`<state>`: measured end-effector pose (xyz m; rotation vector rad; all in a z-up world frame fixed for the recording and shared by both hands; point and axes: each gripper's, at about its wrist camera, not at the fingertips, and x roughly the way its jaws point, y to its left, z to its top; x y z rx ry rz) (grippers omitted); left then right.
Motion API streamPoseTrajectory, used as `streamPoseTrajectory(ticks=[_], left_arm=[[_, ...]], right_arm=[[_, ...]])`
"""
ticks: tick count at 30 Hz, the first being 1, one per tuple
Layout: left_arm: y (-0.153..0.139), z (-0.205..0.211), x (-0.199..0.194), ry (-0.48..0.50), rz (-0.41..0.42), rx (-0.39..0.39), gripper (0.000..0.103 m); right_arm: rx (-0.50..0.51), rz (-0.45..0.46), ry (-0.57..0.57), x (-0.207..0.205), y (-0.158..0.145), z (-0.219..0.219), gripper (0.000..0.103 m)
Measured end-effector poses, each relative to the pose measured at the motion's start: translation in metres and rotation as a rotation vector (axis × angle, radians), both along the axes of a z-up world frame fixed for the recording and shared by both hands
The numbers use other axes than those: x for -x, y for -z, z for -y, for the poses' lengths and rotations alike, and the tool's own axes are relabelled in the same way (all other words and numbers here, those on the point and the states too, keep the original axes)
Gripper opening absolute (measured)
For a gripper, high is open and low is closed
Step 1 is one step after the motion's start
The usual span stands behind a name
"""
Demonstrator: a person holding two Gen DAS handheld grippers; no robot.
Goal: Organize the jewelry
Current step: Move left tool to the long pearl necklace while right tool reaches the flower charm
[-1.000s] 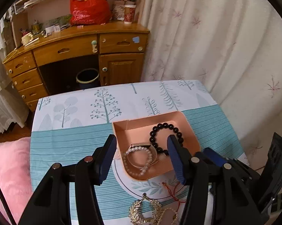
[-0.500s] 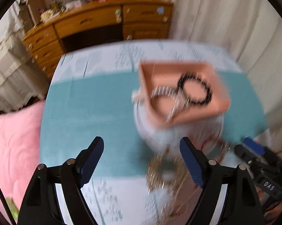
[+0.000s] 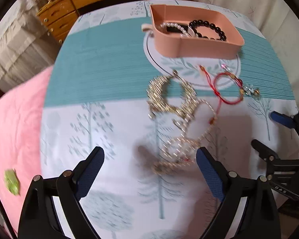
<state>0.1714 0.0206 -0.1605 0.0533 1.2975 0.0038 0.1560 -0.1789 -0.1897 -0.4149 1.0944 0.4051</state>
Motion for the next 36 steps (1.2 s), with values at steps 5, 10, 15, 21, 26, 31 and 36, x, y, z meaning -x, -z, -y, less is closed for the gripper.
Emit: streamPoseTrajectory(ticks=[5,10,15,21,26,31,36], left_arm=[[0.012,0.013,0.018,-0.080,0.021,0.043,0.092],[0.017,0.018,0.029,-0.147,0.104,0.059,0.092],[0.027,0.018,0.036,-0.196,0.162,0.033,0.092],[0.030,0.021,0.039,-0.210,0.235,0.019,0.092],[0.039,0.027,0.035,-0.204,0.253,0.007,0.092],[0.040,0.027,0.038,-0.240,0.272,0.041,0.090],[0.037,0.028,0.043,-0.239,0.285,0.042,0.065]], right_arm=[[0.120,0.030,-0.168,0.006,0.002,-0.003,0.070],[0.180,0.077,-0.277,0.006,0.003,-0.005,0.070],[0.125,0.081,-0.270,-0.007,0.001,0.000,0.070],[0.016,0.056,-0.211,-0.024,0.001,0.011,0.070],[-0.046,0.057,-0.155,-0.037,0.004,0.018,0.069],[-0.113,0.038,-0.110,-0.045,0.004,0.025,0.057],[-0.138,0.051,-0.072,-0.052,0.004,0.031,0.042]])
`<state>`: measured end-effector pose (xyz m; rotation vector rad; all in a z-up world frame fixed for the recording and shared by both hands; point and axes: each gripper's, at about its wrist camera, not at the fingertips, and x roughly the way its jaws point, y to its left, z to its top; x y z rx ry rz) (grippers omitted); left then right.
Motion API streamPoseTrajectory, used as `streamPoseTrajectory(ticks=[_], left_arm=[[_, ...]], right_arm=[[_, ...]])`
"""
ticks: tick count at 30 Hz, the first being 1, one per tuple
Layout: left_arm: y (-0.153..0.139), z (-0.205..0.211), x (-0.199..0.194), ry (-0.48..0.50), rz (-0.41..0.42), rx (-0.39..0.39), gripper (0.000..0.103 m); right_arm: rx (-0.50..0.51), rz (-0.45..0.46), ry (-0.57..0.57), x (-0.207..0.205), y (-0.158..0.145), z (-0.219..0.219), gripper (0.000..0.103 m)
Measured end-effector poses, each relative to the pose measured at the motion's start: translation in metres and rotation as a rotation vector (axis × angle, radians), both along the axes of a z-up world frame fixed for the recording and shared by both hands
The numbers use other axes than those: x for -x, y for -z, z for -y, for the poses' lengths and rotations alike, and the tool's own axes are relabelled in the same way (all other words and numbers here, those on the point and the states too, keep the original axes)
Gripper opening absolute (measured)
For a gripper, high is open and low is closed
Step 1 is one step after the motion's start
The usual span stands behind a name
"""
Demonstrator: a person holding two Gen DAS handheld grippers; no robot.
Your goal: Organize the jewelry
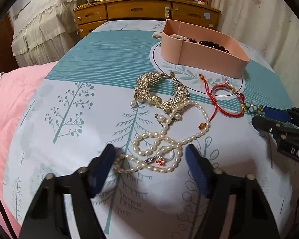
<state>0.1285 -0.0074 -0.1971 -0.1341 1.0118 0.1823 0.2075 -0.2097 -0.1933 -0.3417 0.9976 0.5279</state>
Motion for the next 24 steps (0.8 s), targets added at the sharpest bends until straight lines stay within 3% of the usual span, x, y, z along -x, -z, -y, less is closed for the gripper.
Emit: streamPoseTrajectory(ticks=[8,16,18,20,24], left_arm=[[-0.003,0.006,0.010,0.030,-0.014,0.002,0.033],[-0.006,0.012,0.029,0.053,-0.090,0.015,0.031],[-0.006,0.012,0.030,0.050,-0.098,0.028,0.027],[-0.007,0.011,0.032,0.052,-0.094,0.042,0.016],[-0.008,0.009,0.034,0.056,-0.089,0.059,0.009]], right_arm=[[-0.023,-0.002,0.017,-0.003,-0.001,0.008,0.024],[-0.031,-0.017,0.009,-0.001,-0.001,0.009,0.023],[-0.029,-0.017,0.001,0.001,-0.001,0.007,0.023],[-0.033,-0.022,-0.005,0.003,-0.001,0.005,0.023],[-0.038,-0.030,-0.009,0.006,-0.001,0.002,0.023]])
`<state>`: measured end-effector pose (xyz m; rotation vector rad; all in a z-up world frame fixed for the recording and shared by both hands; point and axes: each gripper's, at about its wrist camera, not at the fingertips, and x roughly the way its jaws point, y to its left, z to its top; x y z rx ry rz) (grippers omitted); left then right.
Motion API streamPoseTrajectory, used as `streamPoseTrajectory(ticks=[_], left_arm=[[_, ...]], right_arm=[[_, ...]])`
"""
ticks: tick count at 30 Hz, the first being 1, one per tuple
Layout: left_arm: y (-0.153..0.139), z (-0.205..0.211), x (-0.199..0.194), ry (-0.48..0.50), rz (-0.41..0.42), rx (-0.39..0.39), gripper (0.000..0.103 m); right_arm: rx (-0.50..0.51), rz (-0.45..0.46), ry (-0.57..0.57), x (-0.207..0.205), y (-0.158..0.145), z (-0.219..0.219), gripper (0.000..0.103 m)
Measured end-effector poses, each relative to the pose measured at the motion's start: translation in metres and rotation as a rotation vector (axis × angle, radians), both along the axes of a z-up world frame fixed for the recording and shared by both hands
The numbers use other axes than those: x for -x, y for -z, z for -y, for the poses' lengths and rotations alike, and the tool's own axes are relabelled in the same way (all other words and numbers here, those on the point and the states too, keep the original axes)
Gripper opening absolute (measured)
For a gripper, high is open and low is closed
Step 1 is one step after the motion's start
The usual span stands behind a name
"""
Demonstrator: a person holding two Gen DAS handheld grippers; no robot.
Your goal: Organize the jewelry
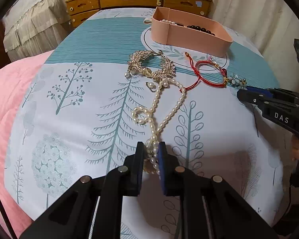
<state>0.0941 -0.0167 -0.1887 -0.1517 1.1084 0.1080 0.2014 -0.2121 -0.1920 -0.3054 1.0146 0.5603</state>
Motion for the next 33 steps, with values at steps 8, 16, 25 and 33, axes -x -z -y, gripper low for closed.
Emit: streamPoseTrajectory(ticks=[8,16,25,33], left_arm=[[-0.018,-0.013,0.004,-0.016,0.039,0.060,0.009],[-0.052,-0.034,-0.002,0.011,0.116,0.116,0.009],[-0.080,-0.045,-0.020,0.055,0.176,0.201,0.008],[-0.057,-0.045,-0.025,0.089,0.062,0.196,0.010]], right_arm=[[-0.027,-0.010,0.028,0.002,0.000,0.002,0.018],[-0.102,-0.067,0.143,-0.002,0.000,0.010,0.002],[-0.149,-0.029,0.216,-0.001,-0.021,0.013,0.000],[-0.144,-0.023,0.260,-0.001,-0.022,0.014,0.000]])
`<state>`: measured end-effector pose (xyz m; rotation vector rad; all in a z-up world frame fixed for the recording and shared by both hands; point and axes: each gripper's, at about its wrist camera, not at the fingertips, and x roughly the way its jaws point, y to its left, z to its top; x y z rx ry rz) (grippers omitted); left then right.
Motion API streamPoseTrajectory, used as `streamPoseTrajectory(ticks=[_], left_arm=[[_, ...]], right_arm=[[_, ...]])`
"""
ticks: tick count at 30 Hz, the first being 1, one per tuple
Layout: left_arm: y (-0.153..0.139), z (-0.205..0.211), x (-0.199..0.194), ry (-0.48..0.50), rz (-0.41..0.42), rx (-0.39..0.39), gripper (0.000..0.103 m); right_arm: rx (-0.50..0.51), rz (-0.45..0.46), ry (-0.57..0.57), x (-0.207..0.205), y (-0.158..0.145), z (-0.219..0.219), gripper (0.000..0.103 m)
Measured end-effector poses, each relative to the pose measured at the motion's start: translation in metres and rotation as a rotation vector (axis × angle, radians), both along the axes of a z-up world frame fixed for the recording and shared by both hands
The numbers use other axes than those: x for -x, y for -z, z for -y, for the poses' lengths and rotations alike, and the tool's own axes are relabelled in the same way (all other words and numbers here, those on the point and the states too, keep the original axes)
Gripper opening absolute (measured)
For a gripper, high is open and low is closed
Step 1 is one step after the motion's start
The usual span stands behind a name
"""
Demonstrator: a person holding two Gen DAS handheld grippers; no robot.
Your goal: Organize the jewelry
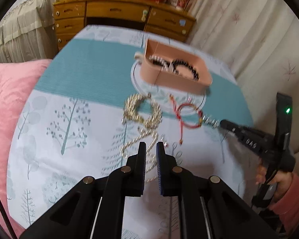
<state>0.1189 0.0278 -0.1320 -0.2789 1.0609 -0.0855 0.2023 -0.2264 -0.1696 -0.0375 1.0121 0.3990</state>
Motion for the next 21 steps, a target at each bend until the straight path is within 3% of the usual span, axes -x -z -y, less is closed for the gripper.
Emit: streamPoseTrajectory(ticks=[3,5,7,13,15,18,21], left_arm=[[0.019,0.006,-0.001,0.031,-0.095,-0.052,0.029],[0.027,0.011,0.000,0.053,-0.117,-0.066,0.055],[0.032,0.016,0.001,0.075,-0.118,-0.071,0.073],[0.047,0.033,-0.002,0.132,-0.105,-0.164,0.076],[0.052,0.037,-0.003,0.152,-0.064,-0.214,0.076],[0.059,0.040,-0.007,0.193,-0.036,-0.277,0.076],[0.062,0.036,-0.008,0.202,-0.014,-0.278,0.077]], right_arm=[[0.012,-0.028,0.002,0.001,0.005,0.000,0.000],[0.003,-0.050,0.008,0.000,0.008,0.001,0.001],[0.002,-0.069,0.011,-0.002,0.011,0.001,0.001],[0.066,-0.078,0.001,-0.005,0.017,-0.003,0.013],[0.078,-0.078,-0.002,-0.005,0.019,-0.003,0.023],[0.093,-0.059,-0.018,-0.006,0.020,-0.005,0.045],[0.113,-0.041,-0.038,-0.008,0.021,-0.007,0.049]])
